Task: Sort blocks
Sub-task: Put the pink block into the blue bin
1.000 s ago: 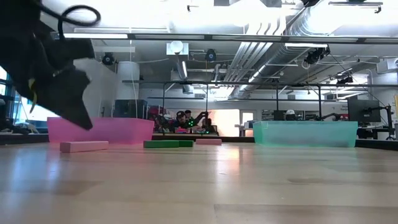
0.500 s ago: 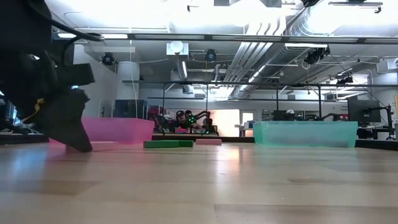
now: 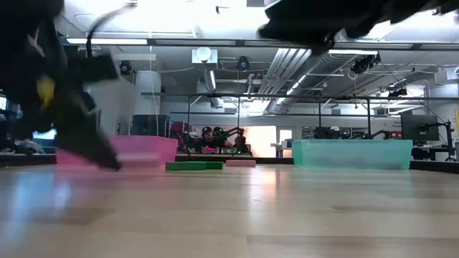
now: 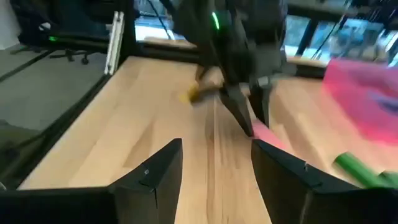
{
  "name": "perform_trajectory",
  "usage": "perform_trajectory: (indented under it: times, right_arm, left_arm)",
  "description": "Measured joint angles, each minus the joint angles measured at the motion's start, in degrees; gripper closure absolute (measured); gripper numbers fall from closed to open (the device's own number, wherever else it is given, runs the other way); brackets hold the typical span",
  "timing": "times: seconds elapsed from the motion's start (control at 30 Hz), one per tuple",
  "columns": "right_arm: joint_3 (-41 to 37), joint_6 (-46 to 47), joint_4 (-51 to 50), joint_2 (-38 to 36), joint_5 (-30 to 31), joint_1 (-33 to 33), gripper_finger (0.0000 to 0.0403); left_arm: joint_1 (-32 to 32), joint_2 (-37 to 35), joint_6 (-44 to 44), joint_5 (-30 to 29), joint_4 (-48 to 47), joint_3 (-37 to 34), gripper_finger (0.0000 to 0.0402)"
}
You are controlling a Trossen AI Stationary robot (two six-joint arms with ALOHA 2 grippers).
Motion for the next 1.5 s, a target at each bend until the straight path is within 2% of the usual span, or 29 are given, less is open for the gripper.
perform_trajectory:
  times: [0.3,0.47,0.63,0.87,1.1,1.2,1.37,1.5]
  right_arm:
    - [0.0,1.2,12.8,9.8,-9.4,-9.8,0.0226]
    - [0.1,3.7,15.4,10.4,-10.7,-11.9,0.0226]
    - [0.1,6.8,15.7,10.4,-16.7,-12.6,0.0226]
    - [1.9,1.4,17.2,10.4,-16.7,-11.7,0.0226]
    - [7.8,0.3,10.9,10.4,-16.7,-12.2,0.023]
    - [9.7,-0.5,5.1,10.4,-16.5,-12.0,0.0254]
    - [11.4,-0.5,0.1,10.4,-16.3,-11.7,0.0329]
    - [11.5,-0.2,-1.2,9.8,-13.4,-11.3,0.0329]
  left_arm:
    - [-0.2,-2.9,22.7,-0.4,24.6,0.9,0.0325]
    - [-0.1,-4.3,29.2,-0.6,31.8,0.8,0.0325]
    - [0.0,-4.7,32.3,-0.8,37.5,0.8,0.0325]
    - [0.0,-4.8,33.5,-0.5,39.6,0.8,0.0325]
    - [0.0,-4.8,33.6,-0.1,39.6,0.8,0.0323]
    - [0.0,-4.8,33.6,0.3,39.5,0.8,0.0323]
    - [-0.1,-4.7,33.8,1.1,39.1,0.8,0.0322]
    - [0.0,-4.7,33.8,0.7,39.3,0.8,0.0307]
